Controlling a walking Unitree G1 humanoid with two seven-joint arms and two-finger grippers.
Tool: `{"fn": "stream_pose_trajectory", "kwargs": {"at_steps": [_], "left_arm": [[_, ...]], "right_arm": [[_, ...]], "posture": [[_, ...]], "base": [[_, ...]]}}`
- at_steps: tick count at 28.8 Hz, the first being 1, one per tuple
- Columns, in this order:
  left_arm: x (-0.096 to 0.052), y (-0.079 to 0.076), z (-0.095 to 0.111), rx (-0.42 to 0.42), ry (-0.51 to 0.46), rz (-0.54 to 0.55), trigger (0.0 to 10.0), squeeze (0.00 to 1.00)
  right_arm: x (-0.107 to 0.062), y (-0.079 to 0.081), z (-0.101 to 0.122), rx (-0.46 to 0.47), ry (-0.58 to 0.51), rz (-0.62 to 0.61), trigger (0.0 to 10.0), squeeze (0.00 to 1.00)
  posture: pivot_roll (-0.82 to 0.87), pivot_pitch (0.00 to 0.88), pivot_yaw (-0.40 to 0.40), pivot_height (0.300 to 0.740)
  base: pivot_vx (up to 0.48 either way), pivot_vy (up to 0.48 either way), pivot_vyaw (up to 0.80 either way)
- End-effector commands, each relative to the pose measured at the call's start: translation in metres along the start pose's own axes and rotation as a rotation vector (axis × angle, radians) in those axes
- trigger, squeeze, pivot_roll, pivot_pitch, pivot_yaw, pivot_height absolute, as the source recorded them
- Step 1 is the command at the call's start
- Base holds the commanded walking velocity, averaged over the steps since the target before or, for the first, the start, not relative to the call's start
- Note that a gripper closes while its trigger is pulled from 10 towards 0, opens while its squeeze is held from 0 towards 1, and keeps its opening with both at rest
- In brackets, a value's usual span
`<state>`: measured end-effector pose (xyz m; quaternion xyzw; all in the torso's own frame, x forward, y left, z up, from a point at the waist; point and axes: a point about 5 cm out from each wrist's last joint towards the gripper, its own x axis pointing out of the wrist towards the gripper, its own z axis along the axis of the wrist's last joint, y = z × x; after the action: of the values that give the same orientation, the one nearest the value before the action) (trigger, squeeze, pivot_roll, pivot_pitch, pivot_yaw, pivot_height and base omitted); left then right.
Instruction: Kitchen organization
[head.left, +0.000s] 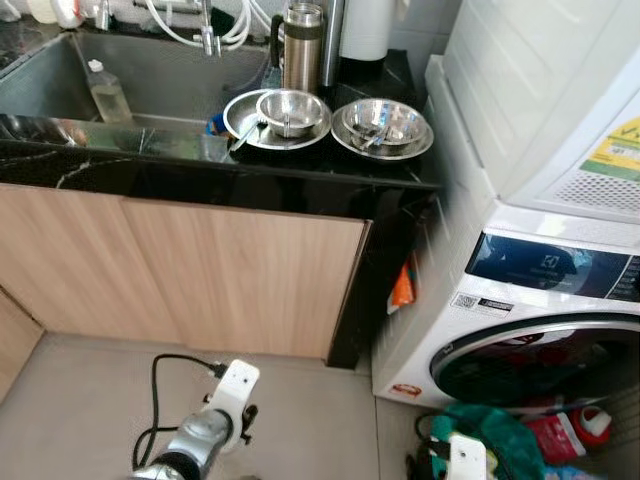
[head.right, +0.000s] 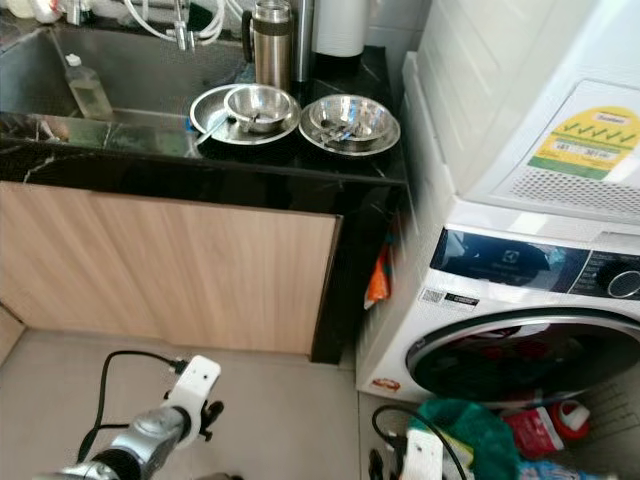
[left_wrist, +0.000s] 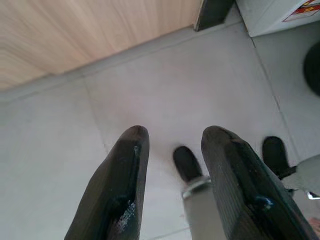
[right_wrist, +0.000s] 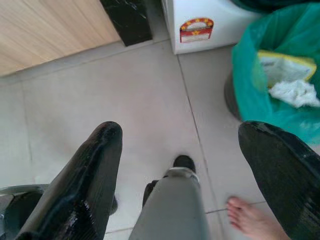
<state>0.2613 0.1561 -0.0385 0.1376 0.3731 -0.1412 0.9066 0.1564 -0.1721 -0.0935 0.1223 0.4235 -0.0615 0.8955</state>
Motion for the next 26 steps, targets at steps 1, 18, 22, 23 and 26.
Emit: {"fn": "stream_pose_trajectory", "kwargs": {"at_steps": [1, 18, 22, 23, 26], "left_arm": [[0.0006, -0.0090, -0.0054, -0.011, 0.026, -0.023, 10.0, 0.00], [0.0008, -0.0086, -0.0040, -0.021, 0.024, -0.018, 10.0, 0.00], [0.0008, -0.0079, -0.0038, -0.022, 0.023, -0.016, 10.0, 0.00], [0.0008, -0.0077, -0.0038, -0.021, 0.023, -0.016, 10.0, 0.00], [0.0008, -0.0077, -0.0038, -0.021, 0.023, -0.016, 10.0, 0.00]], "right_arm": [[-0.0033, -0.0083, -0.0070, -0.001, 0.021, -0.022, 10.0, 0.00], [-0.0025, -0.0082, -0.0047, 0.006, 0.017, -0.020, 10.0, 0.00], [-0.0023, -0.0081, -0.0043, 0.007, 0.016, -0.020, 10.0, 0.00], [-0.0023, -0.0080, -0.0042, 0.007, 0.016, -0.019, 10.0, 0.00], [-0.0023, -0.0080, -0.0042, 0.007, 0.016, -0.019, 10.0, 0.00]], "posture": [[0.14, 0.097, -0.101, 0.740], [0.14, 0.109, -0.102, 0.740], [0.14, 0.110, -0.102, 0.740], [0.14, 0.110, -0.102, 0.740], [0.14, 0.110, -0.102, 0.740]], "base": [[0.000, 0.300, 0.00], [0.000, 0.303, 0.00], [0.000, 0.304, 0.00], [0.000, 0.304, 0.00], [0.000, 0.304, 0.00]]}}
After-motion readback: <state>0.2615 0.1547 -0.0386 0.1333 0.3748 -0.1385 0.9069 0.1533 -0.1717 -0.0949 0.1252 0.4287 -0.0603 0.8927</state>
